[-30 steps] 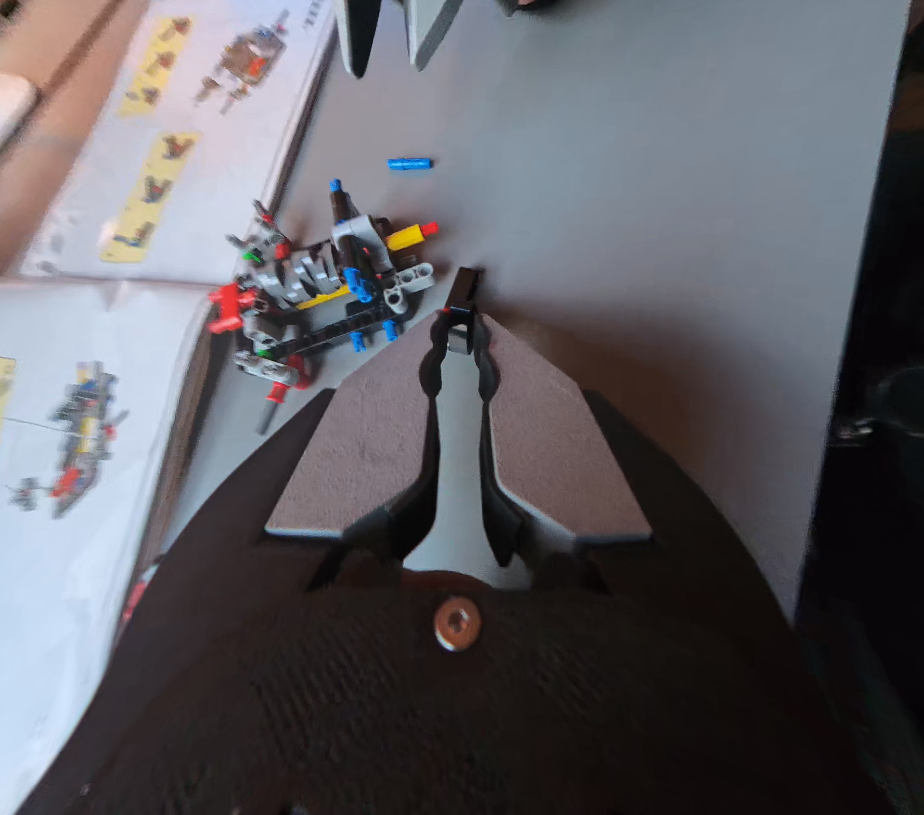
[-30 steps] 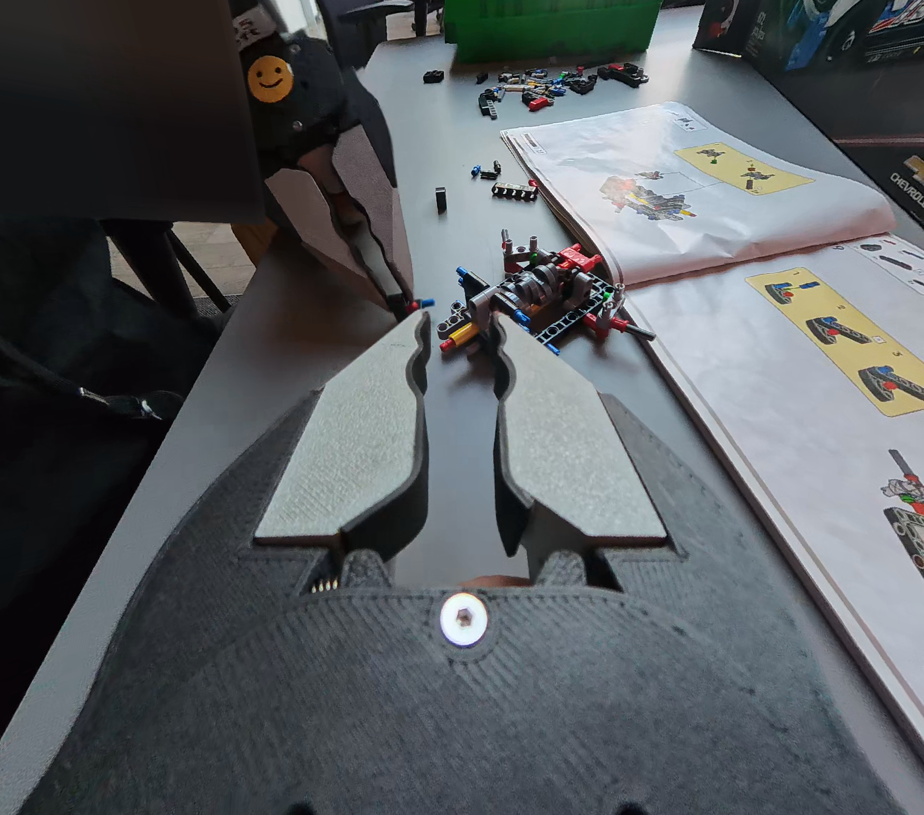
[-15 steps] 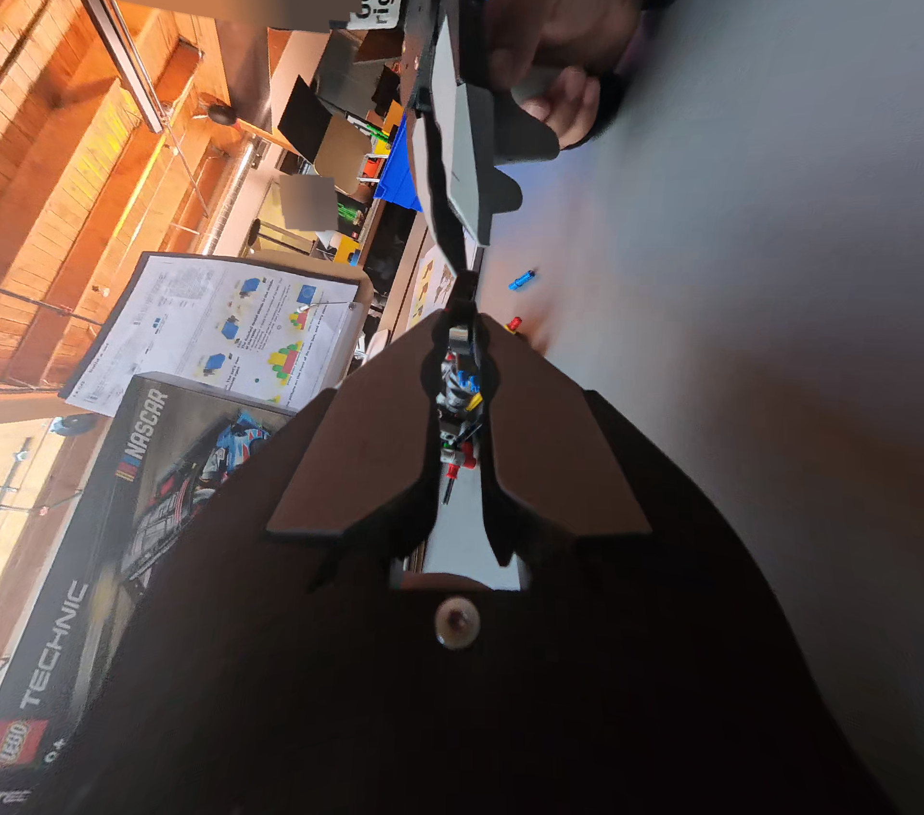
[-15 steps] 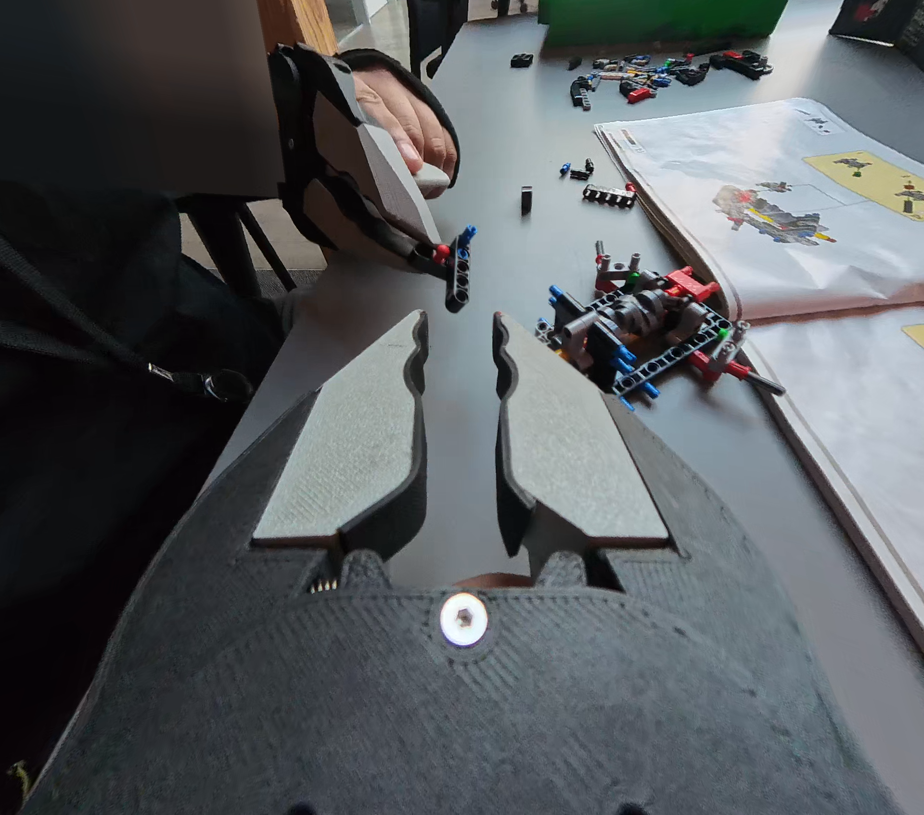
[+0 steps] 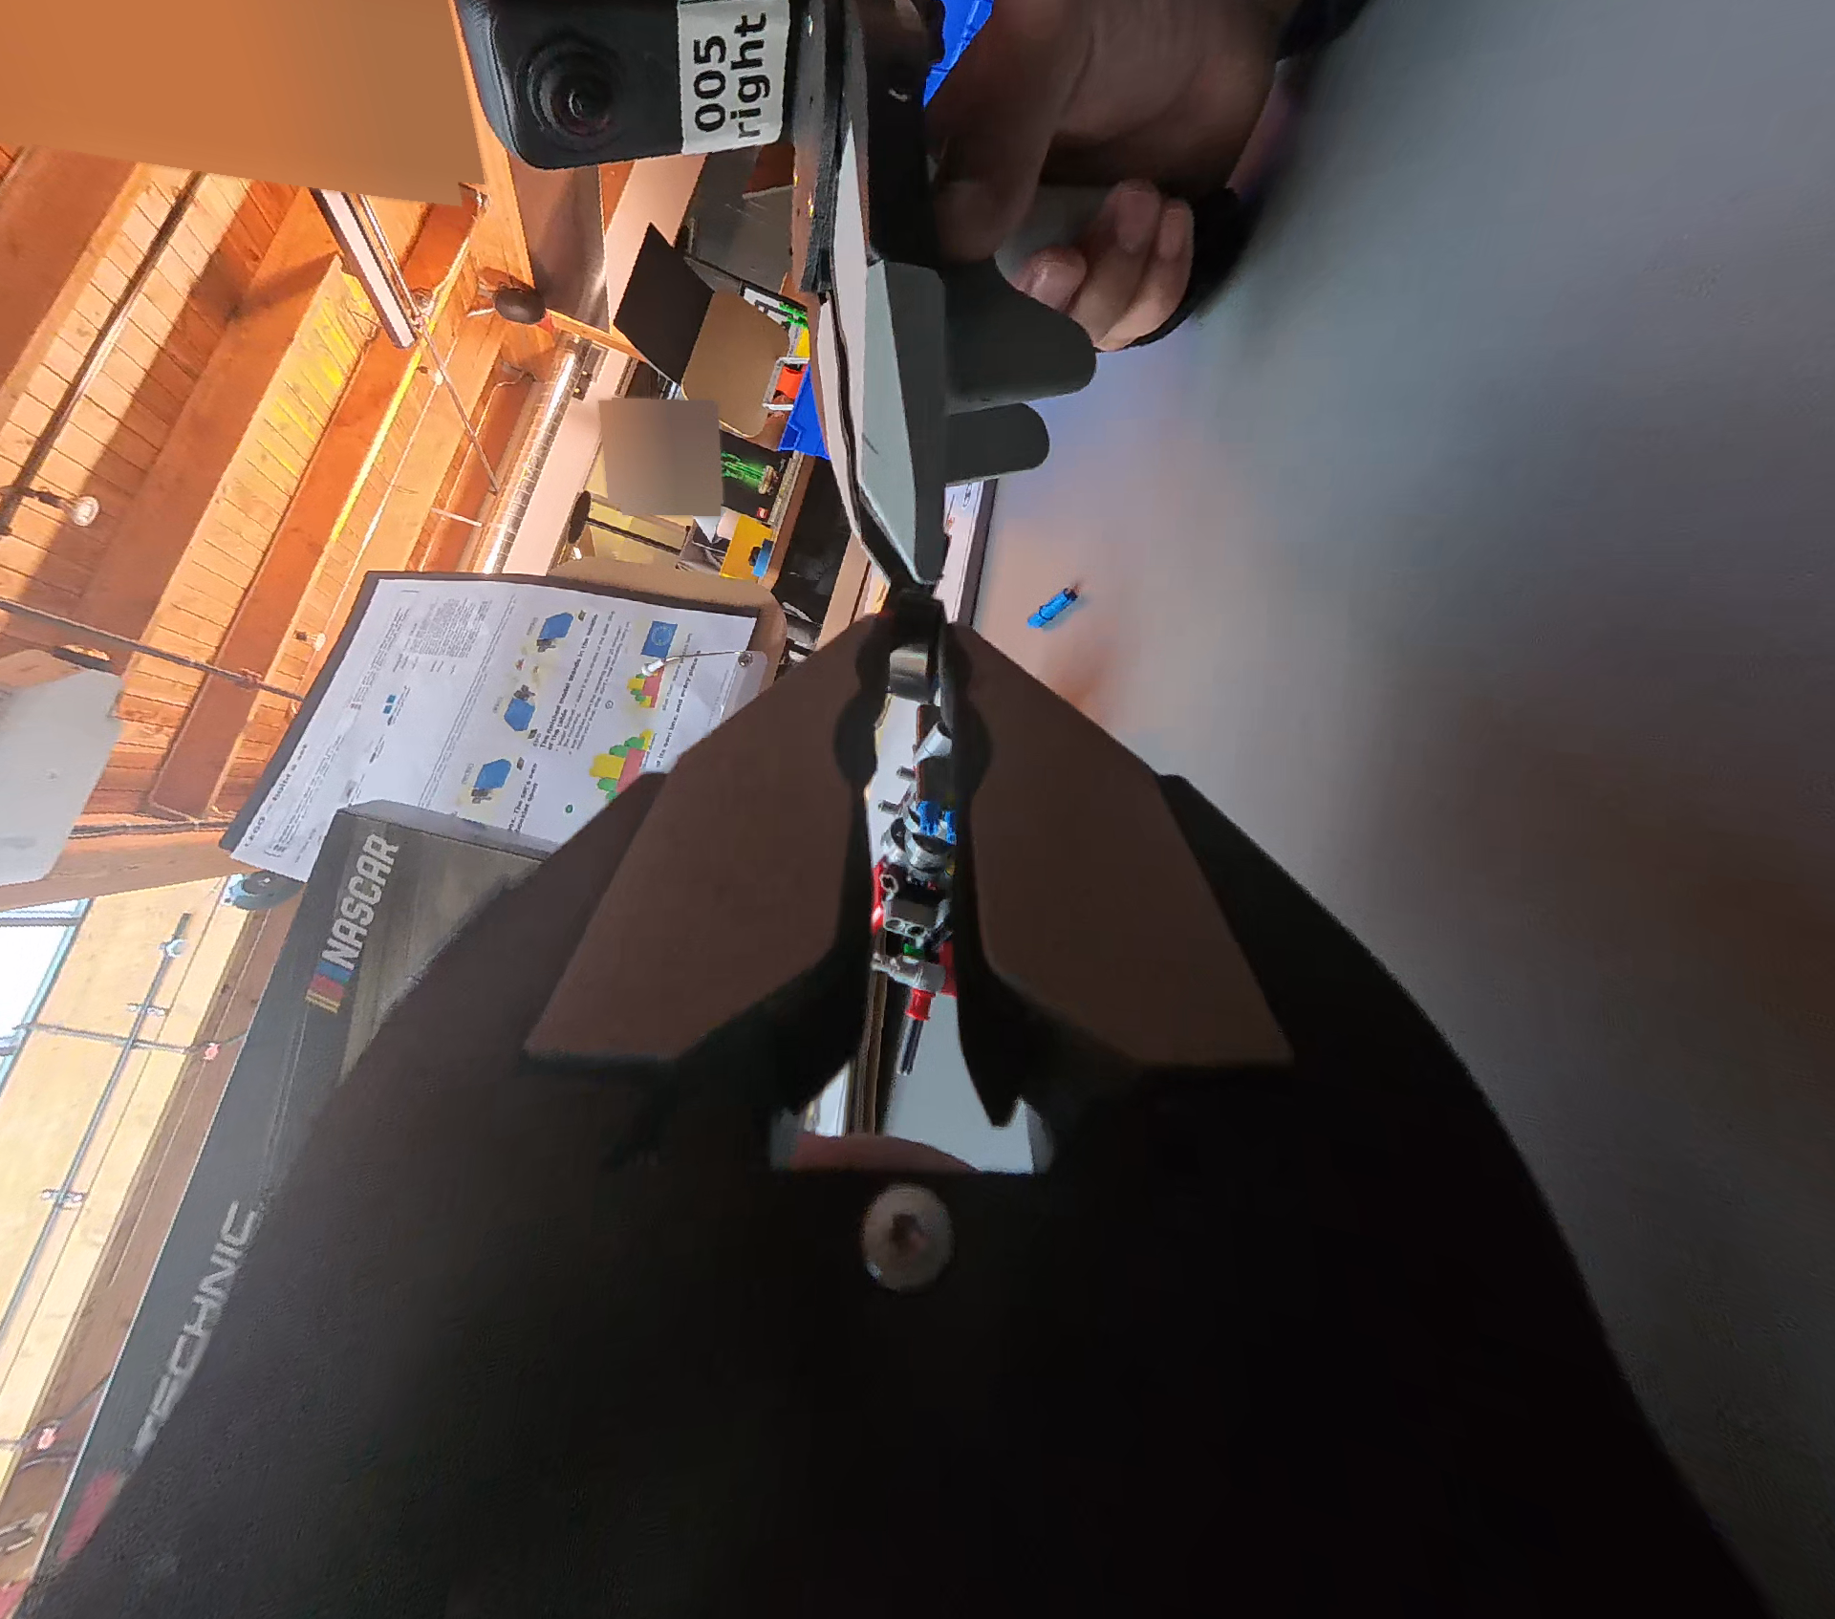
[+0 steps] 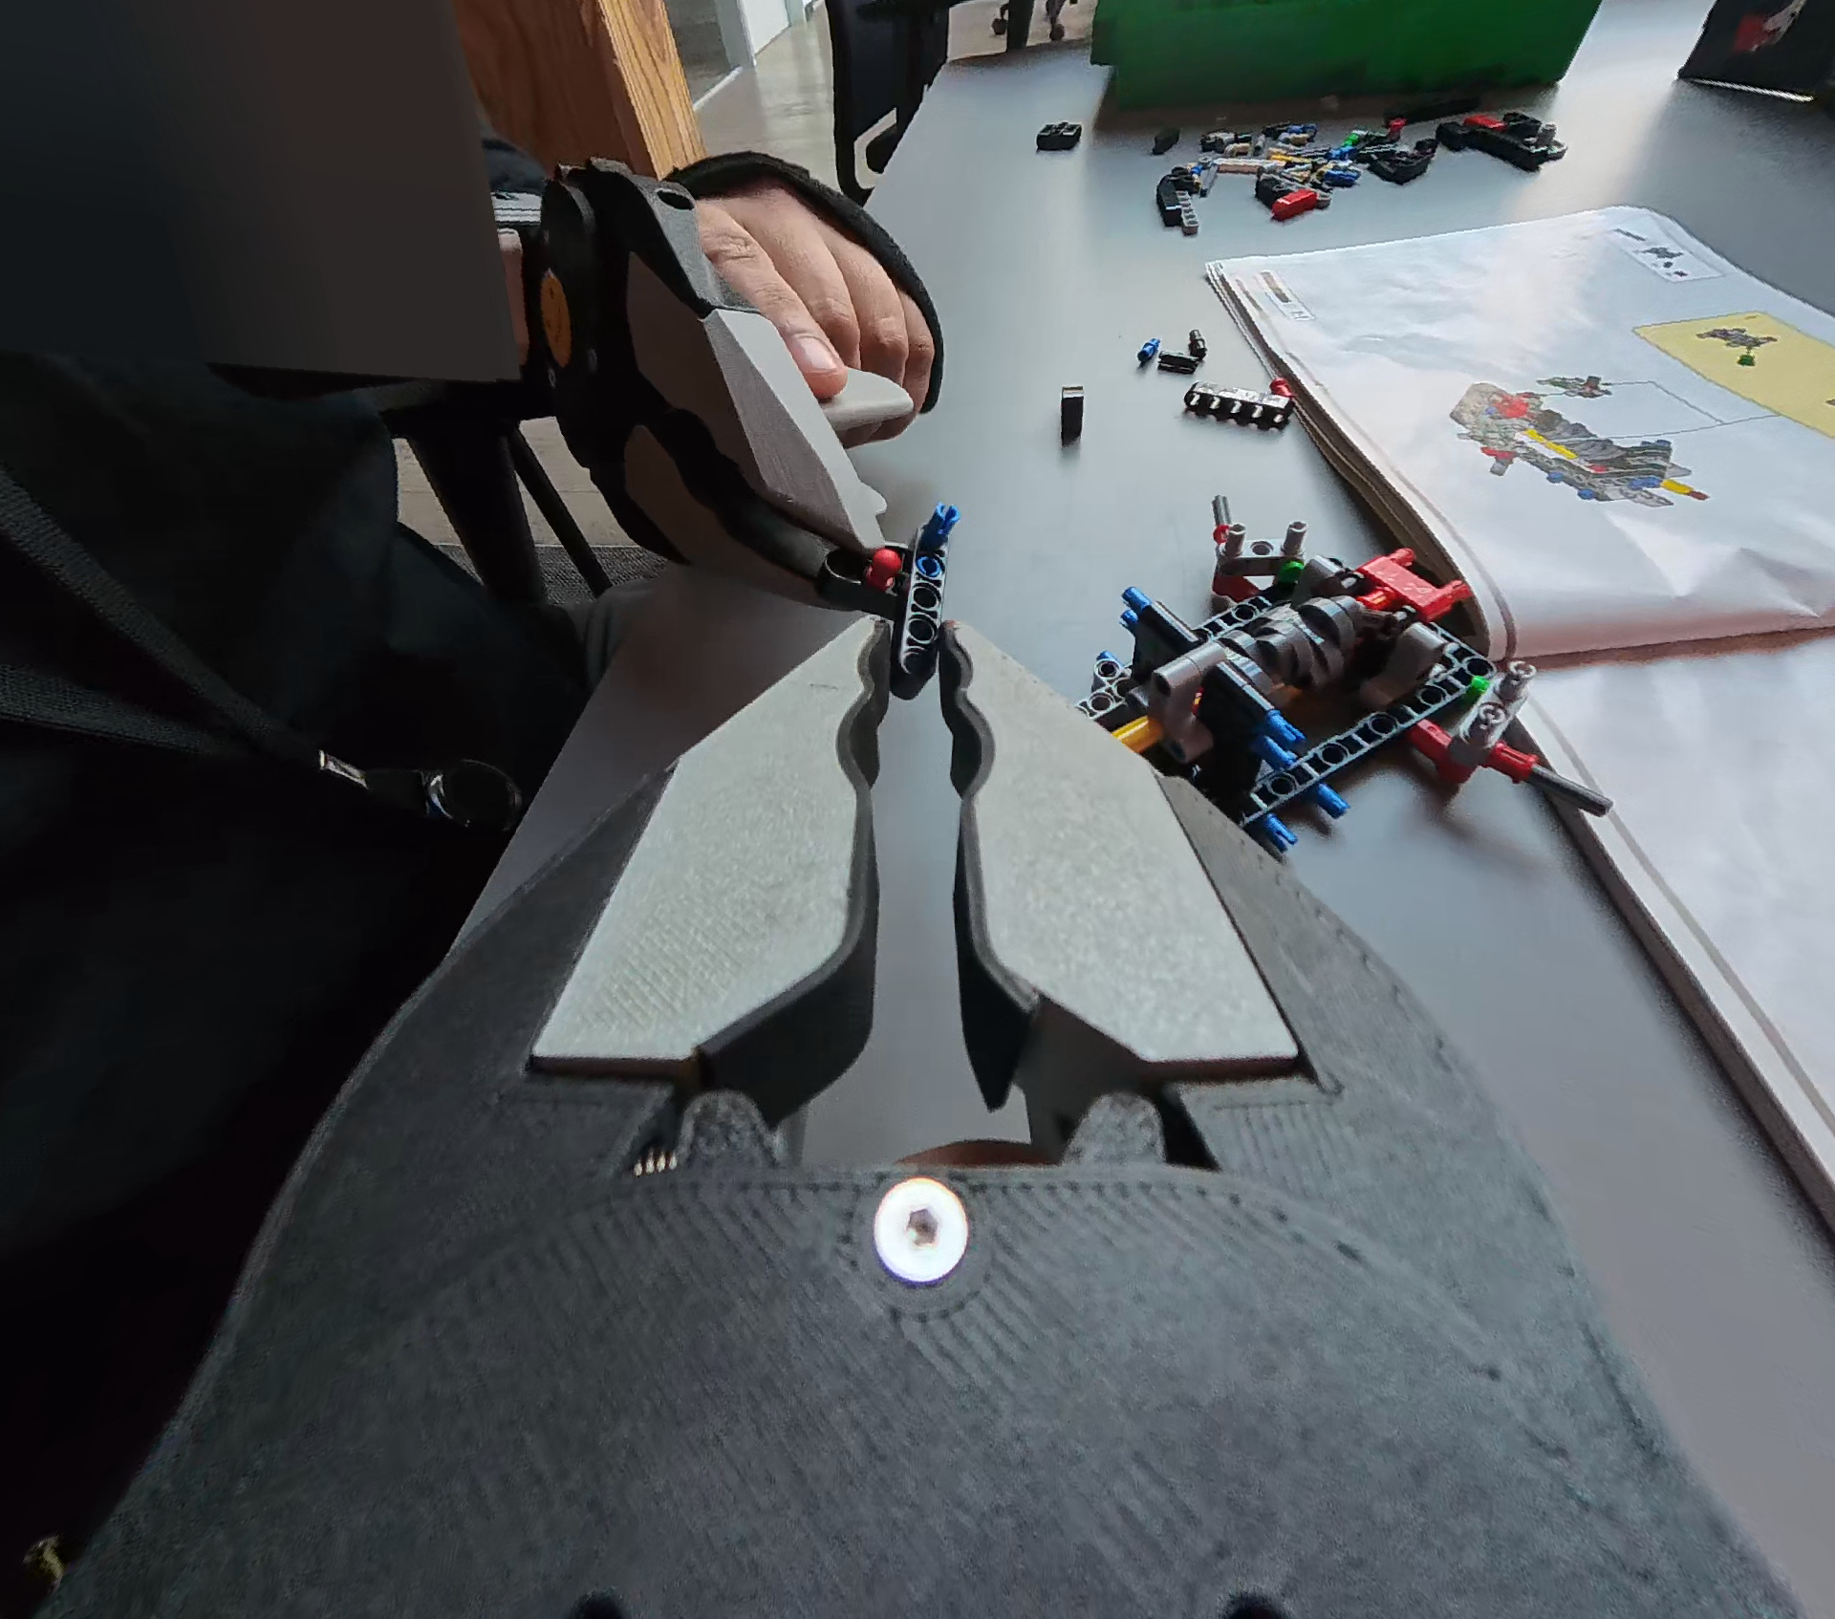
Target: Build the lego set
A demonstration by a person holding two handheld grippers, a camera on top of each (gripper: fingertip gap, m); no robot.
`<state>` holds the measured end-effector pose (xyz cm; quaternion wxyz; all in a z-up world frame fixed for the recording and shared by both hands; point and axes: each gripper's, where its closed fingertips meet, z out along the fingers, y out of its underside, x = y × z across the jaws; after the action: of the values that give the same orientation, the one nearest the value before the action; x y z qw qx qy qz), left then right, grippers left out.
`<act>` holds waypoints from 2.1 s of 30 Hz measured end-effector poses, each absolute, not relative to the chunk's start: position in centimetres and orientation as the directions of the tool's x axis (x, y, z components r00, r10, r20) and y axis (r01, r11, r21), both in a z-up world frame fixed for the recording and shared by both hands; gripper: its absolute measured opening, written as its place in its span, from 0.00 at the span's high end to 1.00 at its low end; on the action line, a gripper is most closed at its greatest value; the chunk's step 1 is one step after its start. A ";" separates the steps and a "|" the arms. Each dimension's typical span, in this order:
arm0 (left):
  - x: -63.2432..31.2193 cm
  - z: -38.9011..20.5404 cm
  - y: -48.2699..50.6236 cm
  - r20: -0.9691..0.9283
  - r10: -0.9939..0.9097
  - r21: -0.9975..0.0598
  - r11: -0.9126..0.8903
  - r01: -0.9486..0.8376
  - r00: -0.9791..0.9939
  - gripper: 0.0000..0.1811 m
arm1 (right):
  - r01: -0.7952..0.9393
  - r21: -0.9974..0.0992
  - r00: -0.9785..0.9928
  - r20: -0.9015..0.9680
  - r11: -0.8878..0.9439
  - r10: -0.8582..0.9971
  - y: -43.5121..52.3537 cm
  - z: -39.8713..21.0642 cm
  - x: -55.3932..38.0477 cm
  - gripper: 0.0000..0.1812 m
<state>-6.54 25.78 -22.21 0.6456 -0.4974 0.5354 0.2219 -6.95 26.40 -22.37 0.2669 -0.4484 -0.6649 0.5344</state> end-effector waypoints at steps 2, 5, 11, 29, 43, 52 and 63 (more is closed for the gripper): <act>-6.7 -22.4 25.9 -0.903 -0.257 -0.424 0.397 -0.814 0.345 0.97 | 0.316 -0.948 -0.455 -0.124 0.030 0.882 26.5 -22.5 -6.9 0.97; -6.9 -23.1 26.0 -0.857 -0.331 -0.500 0.353 -0.791 0.394 0.94 | 0.325 -0.944 -0.437 -0.100 0.053 0.894 27.1 -22.7 -6.8 0.98; -8.7 -23.2 26.7 -0.608 -0.531 -0.751 0.141 -0.645 0.590 0.84 | 0.370 -0.917 -0.406 -0.013 0.151 0.914 28.1 -24.1 -6.6 0.98; -11.1 -25.3 23.3 -0.151 -0.692 -0.841 -0.285 -0.460 0.705 0.82 | 0.278 -0.935 -0.397 0.094 0.218 0.913 24.3 -22.8 -9.9 0.98; -21.8 -24.8 20.0 -0.090 -0.617 -0.852 -0.359 -0.381 0.782 0.85 | 0.278 -0.911 -0.419 0.171 0.305 0.892 20.1 -23.4 -20.4 0.98; -23.9 -24.8 19.6 0.006 -0.664 -0.877 -0.363 -0.316 0.748 0.86 | 0.290 -0.882 -0.440 0.223 0.372 0.870 18.9 -24.2 -24.2 0.98; -23.8 -26.0 19.9 0.060 -0.681 -0.830 -0.441 -0.343 0.730 0.97 | 0.365 -0.867 -0.410 0.178 0.340 0.894 19.4 -25.0 -24.2 0.96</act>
<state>-23.77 19.88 -26.00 0.4283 -0.8255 0.3101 -0.1975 -24.24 19.43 -25.02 0.3406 -0.4228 -0.7443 0.3889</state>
